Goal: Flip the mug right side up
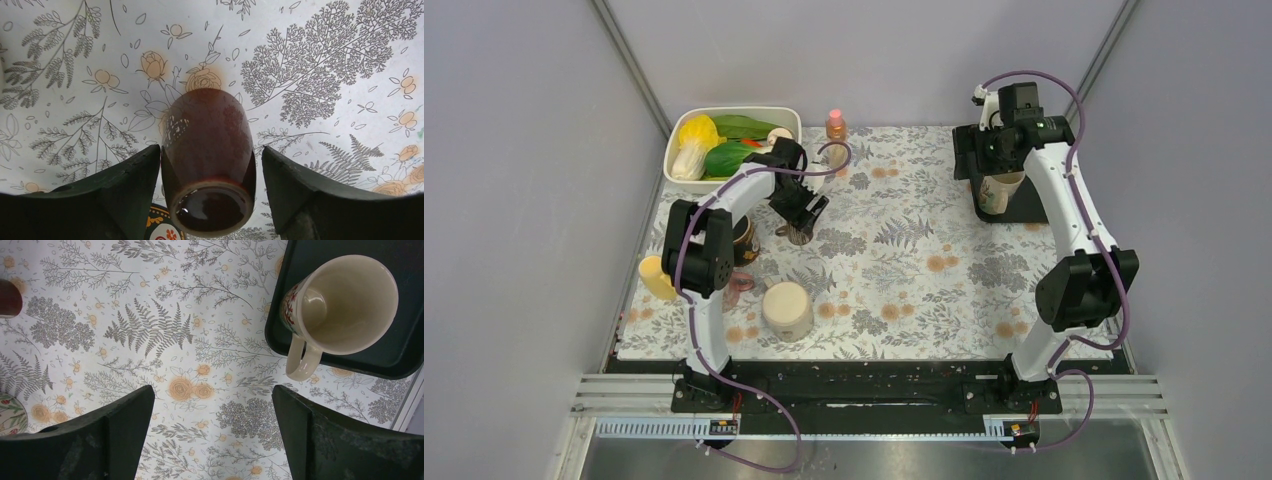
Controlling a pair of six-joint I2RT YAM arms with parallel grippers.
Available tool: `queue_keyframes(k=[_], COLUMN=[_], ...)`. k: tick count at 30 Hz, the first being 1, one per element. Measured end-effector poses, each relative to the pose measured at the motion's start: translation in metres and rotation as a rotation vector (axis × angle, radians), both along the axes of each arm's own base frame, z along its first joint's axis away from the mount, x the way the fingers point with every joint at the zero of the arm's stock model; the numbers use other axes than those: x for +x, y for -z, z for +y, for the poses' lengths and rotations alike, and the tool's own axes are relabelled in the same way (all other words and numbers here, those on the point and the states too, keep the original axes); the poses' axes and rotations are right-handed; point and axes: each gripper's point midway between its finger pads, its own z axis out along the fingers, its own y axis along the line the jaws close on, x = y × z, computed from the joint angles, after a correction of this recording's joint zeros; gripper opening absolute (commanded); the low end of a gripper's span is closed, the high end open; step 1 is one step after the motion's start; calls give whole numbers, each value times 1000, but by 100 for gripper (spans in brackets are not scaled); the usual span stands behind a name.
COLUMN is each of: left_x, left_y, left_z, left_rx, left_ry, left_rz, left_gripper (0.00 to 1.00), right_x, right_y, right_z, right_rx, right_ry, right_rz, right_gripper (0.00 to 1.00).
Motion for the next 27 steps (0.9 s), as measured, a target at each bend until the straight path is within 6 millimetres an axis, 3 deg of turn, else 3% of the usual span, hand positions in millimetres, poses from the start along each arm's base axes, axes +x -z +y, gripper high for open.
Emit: queue_keyframes(k=[4,7,8,12,15,18,24,27], left_x=[-2,-2,-1,-2,-5,-7,-7,-11], left_y=[3,2,2,1,-2,-17,-71,-104], left_z=[1,1,1,1,-4,-12,-38,-52], left_rx=[5,6,4,0,-29,-91,-266,-370], left_ry=[6,13,11,7,-12,-41,-81,-71], left_rz=[6,0,-1,-4,4,3,-33,-49], left_gripper=[56,3,0,0,0,0,0,0], right_x=[-1,-1,-2,-8,-19,-40,-81,-86], right_y=[3,7,8,9,5,-1,-5,-4], right_z=[4,5,5,10,29,75,183,214], right_rx=[5,10,11,17,55,175,536,755], right_ry=[-10,-14,-16,-24,-62,-167,-397,-416], right_rz=[4,11,12,11,-16,-71,-137,-138], right_gripper=[98,98,98,97,97,97,97,96])
